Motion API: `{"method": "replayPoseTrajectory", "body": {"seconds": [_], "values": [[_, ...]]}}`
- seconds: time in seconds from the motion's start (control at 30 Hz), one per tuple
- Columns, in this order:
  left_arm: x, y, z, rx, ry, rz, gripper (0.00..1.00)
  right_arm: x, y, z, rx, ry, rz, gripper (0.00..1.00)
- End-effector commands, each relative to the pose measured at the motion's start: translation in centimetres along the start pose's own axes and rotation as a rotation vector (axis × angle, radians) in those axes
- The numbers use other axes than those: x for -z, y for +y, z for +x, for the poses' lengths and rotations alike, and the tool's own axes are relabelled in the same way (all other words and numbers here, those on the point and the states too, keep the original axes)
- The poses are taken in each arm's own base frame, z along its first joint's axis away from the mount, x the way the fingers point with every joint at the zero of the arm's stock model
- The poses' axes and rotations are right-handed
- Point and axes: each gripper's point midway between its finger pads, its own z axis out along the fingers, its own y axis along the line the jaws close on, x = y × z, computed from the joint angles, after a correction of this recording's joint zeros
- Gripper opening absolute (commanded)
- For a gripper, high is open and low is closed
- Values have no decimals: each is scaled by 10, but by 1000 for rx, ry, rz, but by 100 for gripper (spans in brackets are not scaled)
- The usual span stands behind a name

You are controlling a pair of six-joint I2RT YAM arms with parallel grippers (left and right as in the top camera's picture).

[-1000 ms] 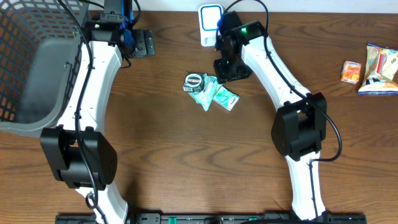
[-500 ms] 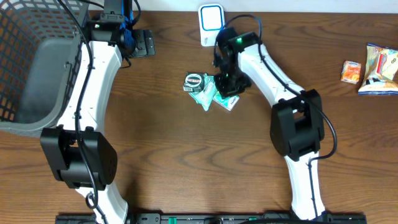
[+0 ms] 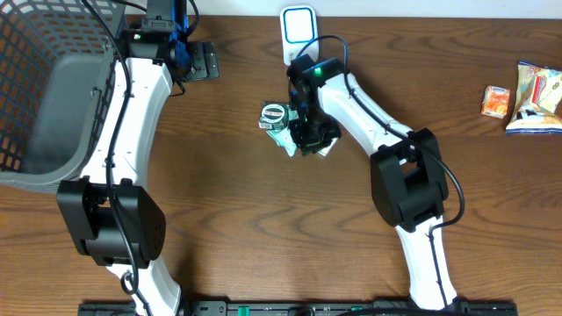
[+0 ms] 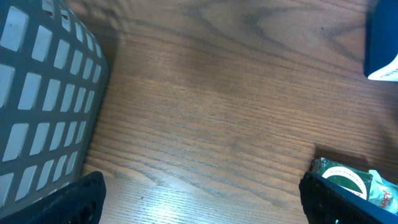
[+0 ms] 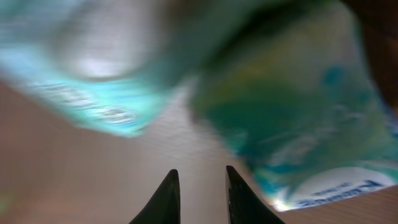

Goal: Scan the item barcode

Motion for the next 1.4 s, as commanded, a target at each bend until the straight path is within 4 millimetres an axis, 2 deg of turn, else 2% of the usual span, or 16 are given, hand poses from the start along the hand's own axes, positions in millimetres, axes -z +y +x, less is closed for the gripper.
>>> {"method": "replayPoseTrajectory", "body": {"seconds": [0.0, 0.07, 0.23, 0.4, 0.43, 0.53, 0.63, 0.77, 0.87, 0.97, 1.13, 1.27, 1.37], "values": [[12, 1, -7, 19, -31, -2, 98, -15, -29, 4, -93, 4, 146, 20], [12, 1, -7, 19, -31, -2, 98, -18, -39, 4, -104, 3, 172, 23], [12, 1, -7, 19, -31, -2, 98, -5, -84, -1, -214, -35, 312, 23], [12, 1, -7, 19, -31, -2, 98, 15, -109, -21, -284, -105, 284, 23], [12, 1, -7, 19, -31, -2, 98, 25, -114, -32, -308, -145, 248, 22], [12, 1, -7, 20, -31, -2, 98, 39, -106, -51, -306, -202, 120, 22], [12, 1, -7, 19, -31, -2, 98, 49, -94, -59, -288, -217, 7, 22], [12, 1, -7, 19, -31, -2, 98, 50, -75, -49, -250, -160, -107, 22], [12, 1, -7, 19, -31, -2, 98, 46, -75, -28, -230, -76, -85, 20], [12, 1, -7, 19, -31, -2, 98, 44, -86, -13, -230, -28, 9, 14], [12, 1, -7, 19, -31, -2, 98, 38, -88, -14, -210, -37, 79, 17], [12, 1, -7, 19, -31, -2, 98, 26, -88, -20, -240, -58, 76, 11], [12, 1, -7, 19, -31, -2, 98, 10, -90, -16, -243, -45, 77, 9]]}}
